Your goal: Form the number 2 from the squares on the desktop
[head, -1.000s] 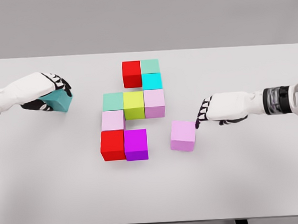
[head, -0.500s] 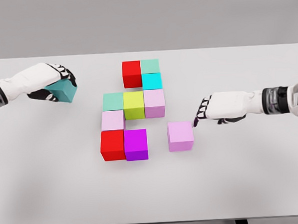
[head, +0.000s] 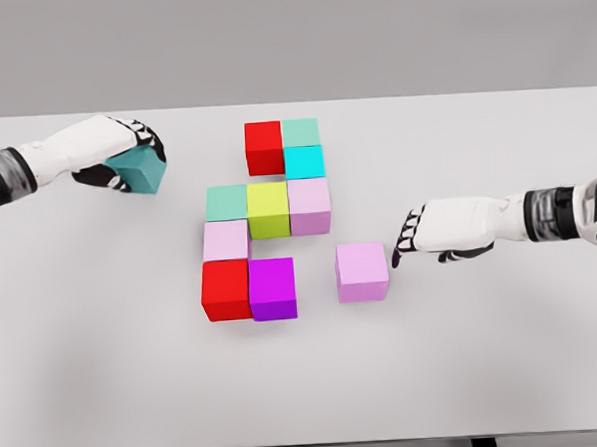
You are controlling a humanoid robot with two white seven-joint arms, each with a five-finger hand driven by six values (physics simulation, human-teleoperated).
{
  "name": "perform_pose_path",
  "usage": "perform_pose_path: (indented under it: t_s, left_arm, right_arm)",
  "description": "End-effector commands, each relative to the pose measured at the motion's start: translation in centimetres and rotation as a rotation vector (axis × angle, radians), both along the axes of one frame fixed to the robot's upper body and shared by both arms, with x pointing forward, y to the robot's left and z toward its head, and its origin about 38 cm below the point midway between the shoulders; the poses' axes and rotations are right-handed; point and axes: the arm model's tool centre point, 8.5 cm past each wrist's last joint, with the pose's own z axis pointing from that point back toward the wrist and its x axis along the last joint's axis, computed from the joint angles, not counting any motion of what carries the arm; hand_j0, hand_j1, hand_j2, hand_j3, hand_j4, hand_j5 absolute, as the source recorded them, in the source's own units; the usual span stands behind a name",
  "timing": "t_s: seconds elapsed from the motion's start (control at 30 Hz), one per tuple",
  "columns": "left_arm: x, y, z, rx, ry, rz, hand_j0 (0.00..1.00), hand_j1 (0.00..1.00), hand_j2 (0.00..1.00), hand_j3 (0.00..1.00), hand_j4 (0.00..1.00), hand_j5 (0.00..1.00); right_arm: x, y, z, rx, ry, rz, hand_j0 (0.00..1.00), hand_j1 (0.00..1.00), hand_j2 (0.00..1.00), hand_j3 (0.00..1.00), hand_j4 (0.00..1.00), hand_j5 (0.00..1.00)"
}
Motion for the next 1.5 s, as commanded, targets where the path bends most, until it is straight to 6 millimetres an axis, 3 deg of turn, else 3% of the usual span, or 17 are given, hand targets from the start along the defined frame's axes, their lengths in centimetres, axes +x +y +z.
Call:
perform_pose_path:
  t_s: [0.0, 0.27, 0.57, 0.83, 1.1, 1.47]
  left_arm:
    - [0.3, -0.3, -0.7, -0.011, 0.021, 0.011, 0.58, 0.58, 0.58, 0.58, 0.58, 0.58]
    - [1.5, -0.9, -0.3, 0.01, 0.017, 0.015, 0.58, 0.58, 0.58, 0.58, 0.58, 0.58]
    - [3.5, -3.0, -0.8, 0.011, 0.037, 0.025, 0.58, 0.58, 0.58, 0.58, 0.58, 0.58]
    - [4.9, -4.0, 0.1, 0.008, 0.023, 0.033, 0.58, 0.58, 0.58, 0.58, 0.58, 0.58]
    - [5.7, -5.5, 0.4, 0.006, 0.02, 0.028, 0.58, 0.58, 0.58, 0.58, 0.58, 0.58]
    - [6.7, -7.9, 0.5, -0.009, 0.039, 0.018, 0.59, 0.59, 0.59, 0.59, 0.59, 0.59]
  right_arm:
    - [-0.1, 0.1, 0.0, 0.004, 0.003, 0.0, 0.72, 0.72, 0.72, 0.72, 0.72, 0.72]
    - [-0.9, 1.2, 0.0, 0.012, 0.007, 0.042, 0.71, 0.71, 0.71, 0.71, 0.71, 0.71]
    - [-1.1, 2.3, 0.1, 0.029, 0.007, 0.066, 0.68, 0.68, 0.68, 0.68, 0.68, 0.68]
    - [-1.5, 3.5, 0.2, 0.04, 0.003, 0.1, 0.68, 0.68, 0.68, 0.68, 0.68, 0.68]
    - [-0.7, 2.0, -0.2, 0.017, 0.006, 0.054, 0.68, 0.68, 0.68, 0.68, 0.68, 0.68]
    - [-0.7, 2.4, 0.0, 0.032, 0.005, 0.059, 0.68, 0.68, 0.68, 0.68, 0.68, 0.68]
